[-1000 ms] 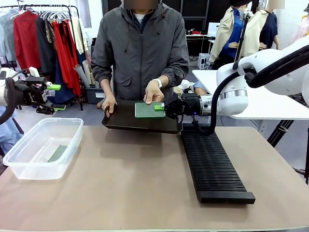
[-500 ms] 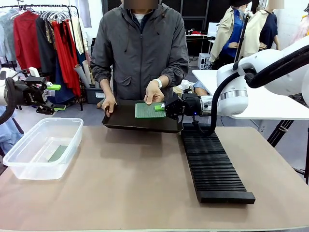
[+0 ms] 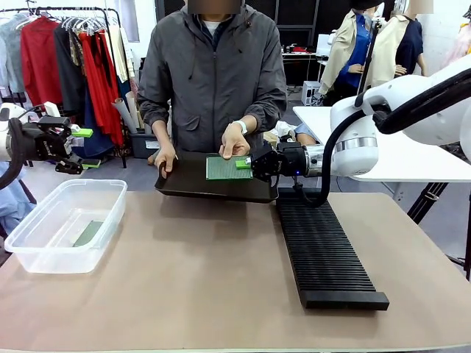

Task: Sort PCBs into racks and boxes based on the side picked up.
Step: If the short side of the Blank PCB is picked up, insert it into the PCB Rack ; if the long side is picked up, place it in the Organizing box.

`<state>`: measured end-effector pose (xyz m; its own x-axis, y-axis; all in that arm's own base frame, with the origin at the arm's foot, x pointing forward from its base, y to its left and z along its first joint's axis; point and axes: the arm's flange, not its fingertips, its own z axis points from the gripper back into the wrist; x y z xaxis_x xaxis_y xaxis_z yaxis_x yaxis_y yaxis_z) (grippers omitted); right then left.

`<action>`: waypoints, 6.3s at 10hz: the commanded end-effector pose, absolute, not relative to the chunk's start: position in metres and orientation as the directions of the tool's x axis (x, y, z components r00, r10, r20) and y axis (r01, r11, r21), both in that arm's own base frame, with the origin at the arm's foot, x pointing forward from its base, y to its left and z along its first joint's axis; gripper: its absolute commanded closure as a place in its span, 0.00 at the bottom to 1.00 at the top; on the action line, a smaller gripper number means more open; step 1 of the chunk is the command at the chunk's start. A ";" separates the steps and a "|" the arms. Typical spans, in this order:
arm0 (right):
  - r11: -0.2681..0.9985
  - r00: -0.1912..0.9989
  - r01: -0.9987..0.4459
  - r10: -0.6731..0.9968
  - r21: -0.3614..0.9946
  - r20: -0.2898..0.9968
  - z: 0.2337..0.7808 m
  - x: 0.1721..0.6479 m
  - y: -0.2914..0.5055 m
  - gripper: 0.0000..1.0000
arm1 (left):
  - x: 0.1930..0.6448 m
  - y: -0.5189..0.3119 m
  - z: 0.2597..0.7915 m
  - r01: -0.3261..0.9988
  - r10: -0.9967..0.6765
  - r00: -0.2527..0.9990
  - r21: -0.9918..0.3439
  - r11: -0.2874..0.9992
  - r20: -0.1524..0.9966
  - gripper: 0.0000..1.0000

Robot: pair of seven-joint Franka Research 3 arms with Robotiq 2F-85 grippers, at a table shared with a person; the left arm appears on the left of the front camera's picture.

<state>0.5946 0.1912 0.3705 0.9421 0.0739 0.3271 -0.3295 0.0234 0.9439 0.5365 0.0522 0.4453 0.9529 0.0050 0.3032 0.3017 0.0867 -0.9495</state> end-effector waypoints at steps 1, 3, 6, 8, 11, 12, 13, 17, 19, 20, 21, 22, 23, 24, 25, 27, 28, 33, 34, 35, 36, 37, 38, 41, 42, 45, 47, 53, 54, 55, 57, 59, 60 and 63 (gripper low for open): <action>0.019 0.937 -0.343 0.075 0.939 0.340 0.373 0.594 0.193 1.00 | 0.534 0.052 0.448 0.305 0.003 0.952 -0.947 0.097 0.307 0.04; 0.019 0.937 -0.343 0.075 0.939 0.340 0.373 0.594 0.193 1.00 | 0.534 0.052 0.448 0.305 0.003 0.952 -0.947 0.097 0.307 0.04; 0.019 0.937 -0.343 0.075 0.939 0.340 0.373 0.594 0.193 1.00 | 0.534 0.052 0.448 0.305 0.003 0.952 -0.947 0.097 0.307 0.04; 0.019 0.937 -0.343 0.075 0.939 0.340 0.373 0.594 0.193 1.00 | 0.534 0.052 0.448 0.305 0.003 0.952 -0.947 0.097 0.307 0.04; 0.019 0.937 -0.343 0.075 0.939 0.340 0.373 0.594 0.193 1.00 | 0.534 0.052 0.448 0.305 0.003 0.952 -0.947 0.097 0.307 0.04; 0.019 0.937 -0.343 0.075 0.939 0.340 0.373 0.594 0.193 1.00 | 0.534 0.052 0.448 0.305 0.003 0.952 -0.947 0.097 0.307 0.04; 0.019 0.937 -0.343 0.075 0.939 0.340 0.373 0.594 0.193 1.00 | 0.534 0.052 0.448 0.305 0.003 0.952 -0.947 0.097 0.307 0.04; 0.023 0.942 -0.330 0.074 0.944 0.327 0.371 0.595 0.191 1.00 | 0.534 0.052 0.448 0.305 0.003 0.952 -0.947 0.097 0.307 0.04; 0.019 0.927 -0.369 0.077 0.929 0.366 0.372 0.593 0.178 1.00 | 0.534 0.052 0.448 0.305 0.003 0.952 -0.947 0.097 0.307 0.04; 0.044 0.905 -0.420 0.092 0.907 0.415 0.371 0.590 0.165 1.00 | 0.534 0.052 0.448 0.305 0.003 0.952 -0.947 0.097 0.307 0.04; 0.052 0.887 -0.457 0.091 0.888 0.452 0.371 0.588 0.152 1.00 | 0.534 0.052 0.448 0.305 0.003 0.952 -0.947 0.097 0.307 0.04; 0.067 0.875 -0.481 0.091 0.874 0.475 0.372 0.585 0.138 1.00 | 0.534 0.052 0.448 0.305 0.003 0.952 -0.947 0.097 0.307 0.04; 0.096 0.860 -0.510 0.076 0.855 0.505 0.370 0.584 0.123 1.00 | 0.534 0.052 0.448 0.305 0.003 0.952 -0.947 0.097 0.307 0.04; 0.093 0.858 -0.514 0.060 0.853 0.511 0.368 0.582 0.111 1.00 | 0.534 0.052 0.448 0.305 0.003 0.952 -0.947 0.097 0.307 0.04; 0.073 0.849 -0.529 0.048 0.846 0.527 0.367 0.579 0.097 1.00 | 0.534 0.052 0.448 0.305 0.003 0.952 -0.947 0.097 0.307 0.04; 0.051 0.835 -0.550 0.041 0.834 0.549 0.365 0.573 0.070 1.00 | 0.534 0.052 0.448 0.305 0.003 0.952 -0.947 0.097 0.307 0.04; 0.053 0.829 -0.559 0.034 0.828 0.558 0.364 0.572 0.058 1.00 | 0.534 0.052 0.448 0.305 0.003 0.952 -0.947 0.097 0.307 0.04; 0.043 0.799 -0.602 0.023 0.798 0.601 0.365 0.569 0.009 1.00 | 0.534 0.052 0.448 0.305 0.003 0.952 -0.947 0.097 0.307 0.04; 0.059 0.784 -0.620 0.018 0.782 0.620 0.365 0.570 0.003 1.00 | 0.534 0.052 0.448 0.305 0.003 0.952 -0.947 0.097 0.307 0.04; 0.069 0.774 -0.632 0.016 0.772 0.632 0.365 0.570 -0.001 1.00 | 0.534 0.052 0.448 0.305 0.003 0.952 -0.947 0.097 0.307 0.04; 0.065 0.763 -0.646 0.016 0.761 0.646 0.366 0.572 -0.006 1.00 | 0.534 0.052 0.448 0.305 0.003 0.952 -0.947 0.097 0.307 0.04; 0.047 0.755 -0.656 0.032 0.753 0.655 0.364 0.575 -0.013 1.00 | 0.534 0.052 0.448 0.305 0.003 0.952 -0.947 0.097 0.307 0.04; 0.043 0.731 -0.682 0.036 0.730 0.681 0.361 0.579 -0.022 1.00 | 0.534 0.052 0.448 0.305 0.003 0.952 -0.947 0.097 0.307 0.04; 0.064 0.623 -0.782 0.077 0.620 0.778 0.352 0.587 -0.049 1.00 | 0.534 0.052 0.448 0.305 0.003 0.952 -0.947 0.097 0.307 0.04; 0.116 0.568 -0.822 0.095 0.557 0.818 0.348 0.592 -0.059 1.00 | 0.534 0.052 0.448 0.305 0.003 0.952 -0.947 0.097 0.307 0.04; 0.133 0.455 -0.886 0.073 0.444 0.887 0.322 0.611 -0.081 1.00 | 0.534 0.052 0.448 0.305 0.003 0.952 -0.947 0.097 0.307 0.04; 0.157 0.326 -0.936 0.050 0.315 0.944 0.302 0.624 -0.088 1.00 | 0.534 0.052 0.448 0.305 0.003 0.952 -0.947 0.097 0.307 0.04; 0.205 0.242 -0.952 0.057 0.225 0.969 0.271 0.642 -0.075 1.00 | 0.534 0.052 0.448 0.305 0.003 0.952 -0.947 0.097 0.307 0.04; 0.204 0.256 -0.950 0.075 0.236 0.964 0.266 0.646 -0.071 1.00 | 0.534 0.052 0.448 0.305 0.003 0.952 -0.947 0.097 0.307 0.04; 0.201 0.270 -0.948 0.097 0.247 0.958 0.262 0.649 -0.069 1.00 | 0.534 0.052 0.448 0.305 0.003 0.952 -0.947 0.097 0.307 0.04; 0.211 0.302 -0.939 0.123 0.272 0.945 0.254 0.656 -0.065 1.00 | 0.534 0.052 0.448 0.305 0.003 0.952 -0.947 0.097 0.307 0.04; 0.213 0.319 -0.933 0.124 0.289 0.940 0.247 0.659 -0.065 1.00 | 0.534 0.052 0.448 0.305 0.003 0.952 -0.947 0.097 0.307 0.04; 0.207 0.337 -0.929 0.125 0.307 0.933 0.243 0.658 -0.063 1.00 | 0.534 0.052 0.448 0.305 0.003 0.952 -0.947 0.097 0.307 0.04; 0.212 0.300 -0.939 0.118 0.271 0.947 0.238 0.649 -0.066 1.00 | 0.534 0.052 0.448 0.305 0.003 0.952 -0.947 0.097 0.307 0.04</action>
<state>0.6490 -0.0678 0.2358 0.3098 0.1133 0.9440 -0.9353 0.2147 0.2812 0.5365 0.0522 0.4453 0.9529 0.0052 0.3032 0.3017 0.0869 -0.9494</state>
